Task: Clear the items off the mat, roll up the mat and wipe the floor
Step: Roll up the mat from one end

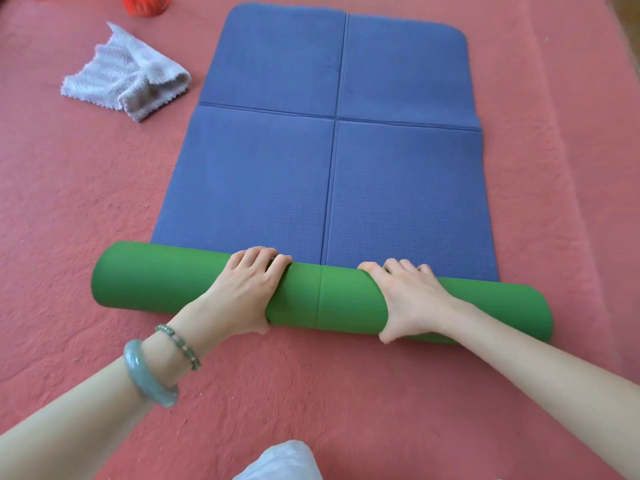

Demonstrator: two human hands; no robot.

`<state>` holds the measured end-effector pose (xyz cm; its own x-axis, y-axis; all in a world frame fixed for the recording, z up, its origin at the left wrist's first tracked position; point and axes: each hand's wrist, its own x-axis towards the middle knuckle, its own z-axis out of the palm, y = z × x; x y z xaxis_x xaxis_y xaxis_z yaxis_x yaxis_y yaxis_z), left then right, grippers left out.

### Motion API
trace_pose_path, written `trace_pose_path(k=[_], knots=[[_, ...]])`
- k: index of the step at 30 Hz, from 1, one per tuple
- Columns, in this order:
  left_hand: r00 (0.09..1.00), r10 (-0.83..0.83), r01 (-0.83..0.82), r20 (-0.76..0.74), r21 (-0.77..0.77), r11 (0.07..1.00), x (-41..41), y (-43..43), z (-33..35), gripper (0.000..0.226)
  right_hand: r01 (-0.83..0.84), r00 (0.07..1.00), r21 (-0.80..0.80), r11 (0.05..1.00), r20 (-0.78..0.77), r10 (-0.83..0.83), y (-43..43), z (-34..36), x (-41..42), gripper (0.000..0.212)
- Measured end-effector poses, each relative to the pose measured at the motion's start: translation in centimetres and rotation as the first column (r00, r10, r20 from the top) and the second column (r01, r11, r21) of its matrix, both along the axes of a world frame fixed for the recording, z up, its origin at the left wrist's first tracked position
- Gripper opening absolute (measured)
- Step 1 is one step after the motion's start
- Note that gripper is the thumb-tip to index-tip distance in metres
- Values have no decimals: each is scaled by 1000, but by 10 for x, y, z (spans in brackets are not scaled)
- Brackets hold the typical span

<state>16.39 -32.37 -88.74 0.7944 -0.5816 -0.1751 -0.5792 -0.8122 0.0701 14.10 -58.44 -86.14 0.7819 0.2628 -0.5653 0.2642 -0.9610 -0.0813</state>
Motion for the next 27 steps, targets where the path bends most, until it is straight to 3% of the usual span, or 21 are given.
trace_pose_path(k=[4, 8, 11, 17, 21, 24, 27], knots=[[998, 49, -49, 42, 9, 999, -6, -8, -2, 136, 36, 989, 27, 999, -143, -31, -5, 2, 22, 110], [997, 49, -49, 59, -2, 999, 0, -8, -5, 120, 9, 987, -30, 1000, -163, -14, -2, 6, 26, 115], [999, 46, -47, 18, 30, 998, 11, -11, 1, 107, -44, 998, -138, 989, -42, 39, 8, 9, 17, 119], [982, 3, 18, -191, 105, 994, 46, -19, 17, 95, 62, 960, -181, 982, 280, -9, 23, -9, -13, 126], [956, 32, -4, -292, 97, 995, 58, -20, 17, 98, 65, 918, -96, 993, 395, -22, 15, -23, -9, 130], [972, 4, 0, -234, 17, 1000, 57, -16, 17, 112, 34, 947, -132, 991, 320, 11, 14, -14, 5, 118], [998, 41, -46, -49, -121, 992, 45, -1, 14, 119, 45, 979, -85, 995, 204, -26, 11, -6, 24, 112]])
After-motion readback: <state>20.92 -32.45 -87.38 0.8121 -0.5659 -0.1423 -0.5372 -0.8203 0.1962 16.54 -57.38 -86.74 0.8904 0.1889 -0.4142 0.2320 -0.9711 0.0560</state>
